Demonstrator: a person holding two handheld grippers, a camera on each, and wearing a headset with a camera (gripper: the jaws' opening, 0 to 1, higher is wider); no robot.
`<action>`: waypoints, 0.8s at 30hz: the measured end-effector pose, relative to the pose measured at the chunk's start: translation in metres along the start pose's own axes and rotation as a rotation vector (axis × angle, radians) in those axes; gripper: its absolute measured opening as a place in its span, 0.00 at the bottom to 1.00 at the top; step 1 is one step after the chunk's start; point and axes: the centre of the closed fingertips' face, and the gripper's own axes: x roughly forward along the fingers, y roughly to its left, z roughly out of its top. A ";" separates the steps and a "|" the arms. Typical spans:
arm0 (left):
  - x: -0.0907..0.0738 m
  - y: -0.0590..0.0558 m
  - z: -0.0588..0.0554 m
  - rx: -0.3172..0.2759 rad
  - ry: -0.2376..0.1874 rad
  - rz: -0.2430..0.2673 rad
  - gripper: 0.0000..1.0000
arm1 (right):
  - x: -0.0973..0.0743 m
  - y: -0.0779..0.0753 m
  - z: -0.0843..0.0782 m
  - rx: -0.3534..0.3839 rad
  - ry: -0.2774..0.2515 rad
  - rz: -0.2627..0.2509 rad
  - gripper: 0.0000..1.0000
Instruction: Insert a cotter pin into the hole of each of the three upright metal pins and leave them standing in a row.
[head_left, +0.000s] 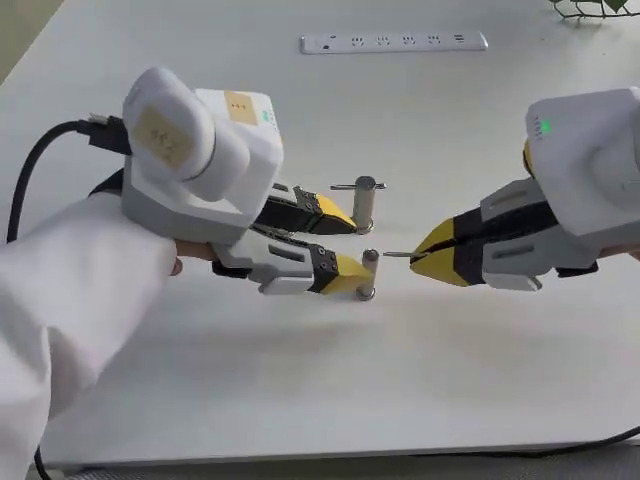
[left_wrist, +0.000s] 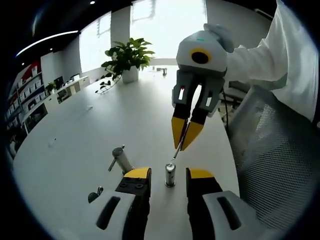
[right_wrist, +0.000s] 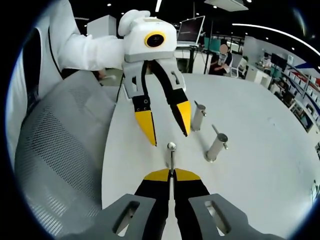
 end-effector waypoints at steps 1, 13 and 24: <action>0.001 0.000 -0.001 0.008 0.006 -0.004 0.26 | 0.001 -0.001 -0.001 -0.001 0.004 0.000 0.00; 0.011 -0.005 0.000 0.035 0.035 -0.061 0.07 | 0.004 0.003 0.000 -0.005 0.005 0.026 0.00; 0.009 -0.006 0.000 0.044 0.039 -0.059 0.07 | 0.012 0.001 -0.001 -0.036 0.018 0.030 0.00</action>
